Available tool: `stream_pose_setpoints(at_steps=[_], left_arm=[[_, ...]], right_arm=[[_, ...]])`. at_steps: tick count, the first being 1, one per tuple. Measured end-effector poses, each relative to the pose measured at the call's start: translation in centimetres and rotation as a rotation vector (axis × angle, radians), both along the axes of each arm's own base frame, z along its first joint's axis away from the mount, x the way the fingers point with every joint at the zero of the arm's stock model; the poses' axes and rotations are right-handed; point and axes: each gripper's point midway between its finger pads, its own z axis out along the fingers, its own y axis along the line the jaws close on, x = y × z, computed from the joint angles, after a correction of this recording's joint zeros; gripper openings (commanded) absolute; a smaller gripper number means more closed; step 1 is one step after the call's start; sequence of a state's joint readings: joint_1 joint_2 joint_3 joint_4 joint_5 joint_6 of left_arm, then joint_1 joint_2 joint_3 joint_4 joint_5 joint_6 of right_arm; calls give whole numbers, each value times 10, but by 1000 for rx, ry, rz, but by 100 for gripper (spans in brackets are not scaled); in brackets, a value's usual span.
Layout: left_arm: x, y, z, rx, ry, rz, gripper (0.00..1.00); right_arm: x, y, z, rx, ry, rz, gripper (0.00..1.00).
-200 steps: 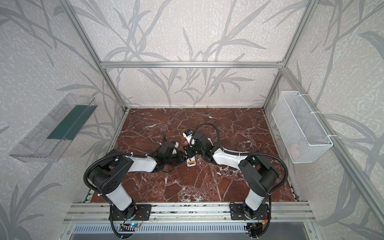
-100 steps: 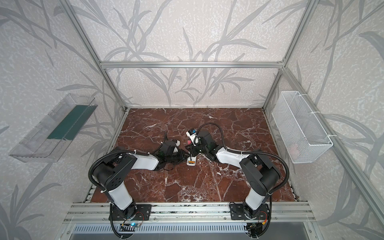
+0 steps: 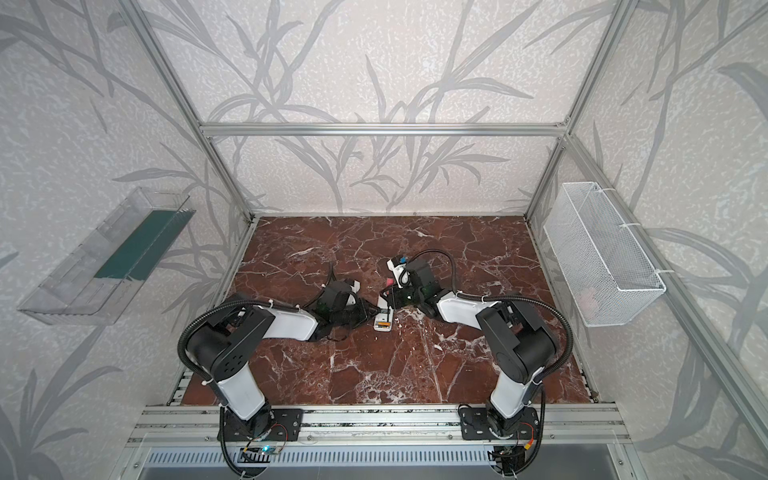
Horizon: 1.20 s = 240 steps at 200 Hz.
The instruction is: Unload the batteries from the remote control
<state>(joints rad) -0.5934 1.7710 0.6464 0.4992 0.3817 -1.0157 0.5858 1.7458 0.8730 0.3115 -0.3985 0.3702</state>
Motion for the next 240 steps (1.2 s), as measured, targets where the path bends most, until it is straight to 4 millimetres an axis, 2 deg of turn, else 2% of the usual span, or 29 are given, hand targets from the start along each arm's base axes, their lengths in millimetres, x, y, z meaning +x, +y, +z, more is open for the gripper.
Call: stream_pose_setpoints(at_steps=[44,138,240], left_arm=[[0,0,0,-4,1,-1,25],[1,0,0,-16,-2,3,24],[1,0,-1,-28,-7,7,24]], right_arm=[[4,3,-4,21,37,-20,0],[19,-8,-13,128,154,-142,0],[24,-10,-12,154,155,-171,0]])
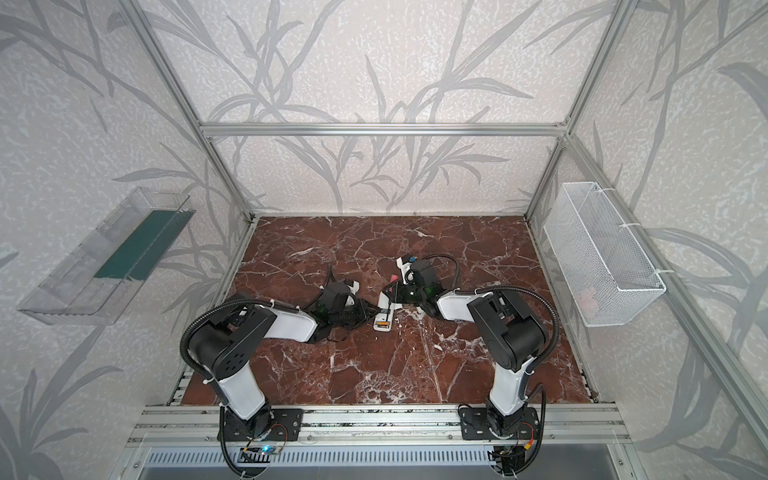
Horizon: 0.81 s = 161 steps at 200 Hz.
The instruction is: Unload the batteries from the remote control
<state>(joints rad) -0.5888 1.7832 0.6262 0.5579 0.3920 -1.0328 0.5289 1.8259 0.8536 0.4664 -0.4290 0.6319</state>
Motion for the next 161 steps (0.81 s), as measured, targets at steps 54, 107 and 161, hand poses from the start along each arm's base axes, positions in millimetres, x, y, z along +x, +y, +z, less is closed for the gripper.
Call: stream_pose_setpoints(at_steps=[54,107,161], left_arm=[[1,-1,0,-8,-3,0,23],[1,-1,0,-13,0,5,23],[1,-1,0,-16,-1,8,22]], right_arm=[[4,-10,-7,48,41,-54,0],[7,-11,-9,78,53,-66,0],[7,-12,-9,102,65,-77,0]])
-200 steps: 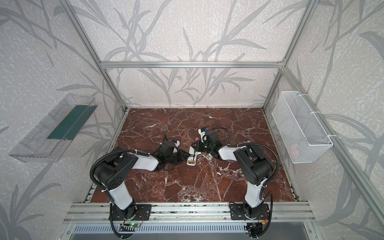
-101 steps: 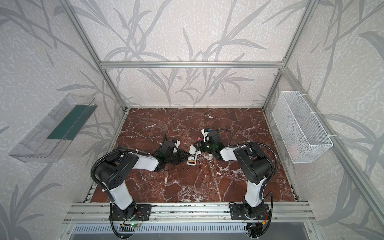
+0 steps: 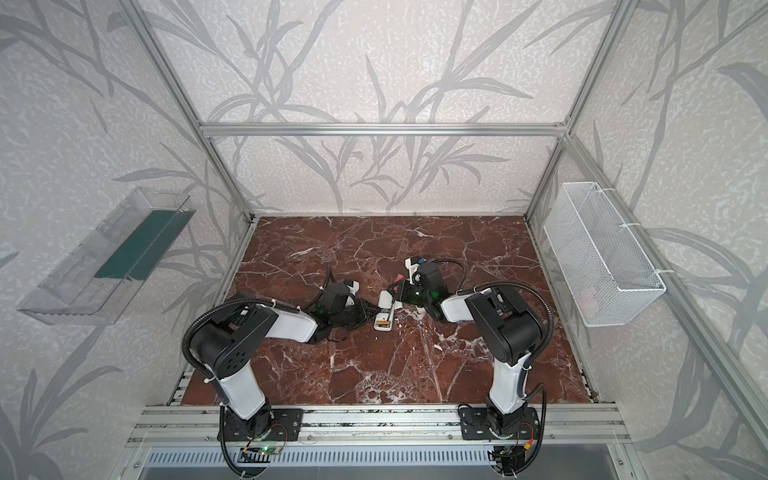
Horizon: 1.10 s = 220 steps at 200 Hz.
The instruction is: Unload the batteries from the remote control
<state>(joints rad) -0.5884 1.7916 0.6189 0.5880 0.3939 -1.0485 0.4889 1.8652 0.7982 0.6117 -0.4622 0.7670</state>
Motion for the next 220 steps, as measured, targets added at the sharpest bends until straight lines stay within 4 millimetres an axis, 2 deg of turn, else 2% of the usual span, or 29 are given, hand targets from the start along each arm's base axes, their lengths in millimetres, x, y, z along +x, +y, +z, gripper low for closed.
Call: stream_pose_setpoints(at_steps=[168,220], left_arm=[[0,0,-1,-9,-9,3,21],[0,1,-1,-12,-7,6,21]], right_arm=[[0,1,4,20,-1,2,0],[1,0,16,31,-26,-2,0]])
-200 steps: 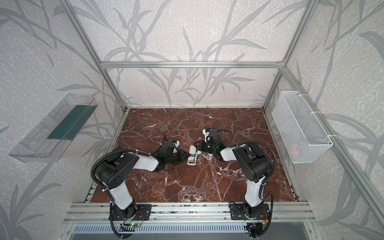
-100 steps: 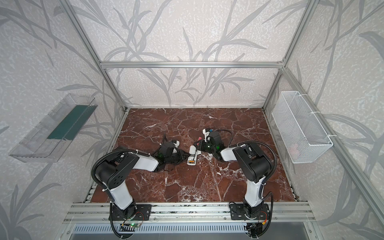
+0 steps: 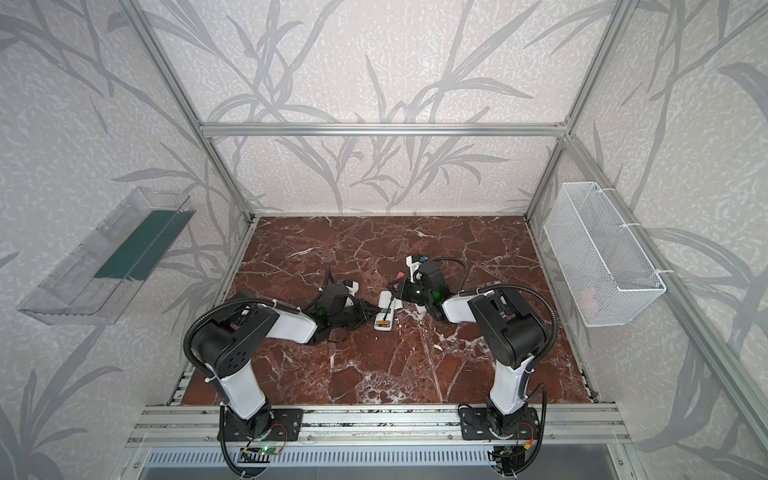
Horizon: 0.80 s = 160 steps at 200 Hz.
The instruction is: Unload the batteries from the remote control
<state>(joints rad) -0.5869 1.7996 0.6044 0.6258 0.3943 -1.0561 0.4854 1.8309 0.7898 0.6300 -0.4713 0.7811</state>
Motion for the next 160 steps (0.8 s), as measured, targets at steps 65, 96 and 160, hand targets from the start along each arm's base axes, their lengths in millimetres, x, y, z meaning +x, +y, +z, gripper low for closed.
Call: stream_pose_setpoints(at_steps=[65,96,160], left_arm=[[1,0,0,-3,-1,2,20],[1,0,0,-3,-1,2,20],[1,0,0,-4,-1,3,20]], right_arm=[[-2,2,0,-2,3,7,0],[-4,4,0,-1,4,12,0],[-11,10,9,-73,-58,63,0]])
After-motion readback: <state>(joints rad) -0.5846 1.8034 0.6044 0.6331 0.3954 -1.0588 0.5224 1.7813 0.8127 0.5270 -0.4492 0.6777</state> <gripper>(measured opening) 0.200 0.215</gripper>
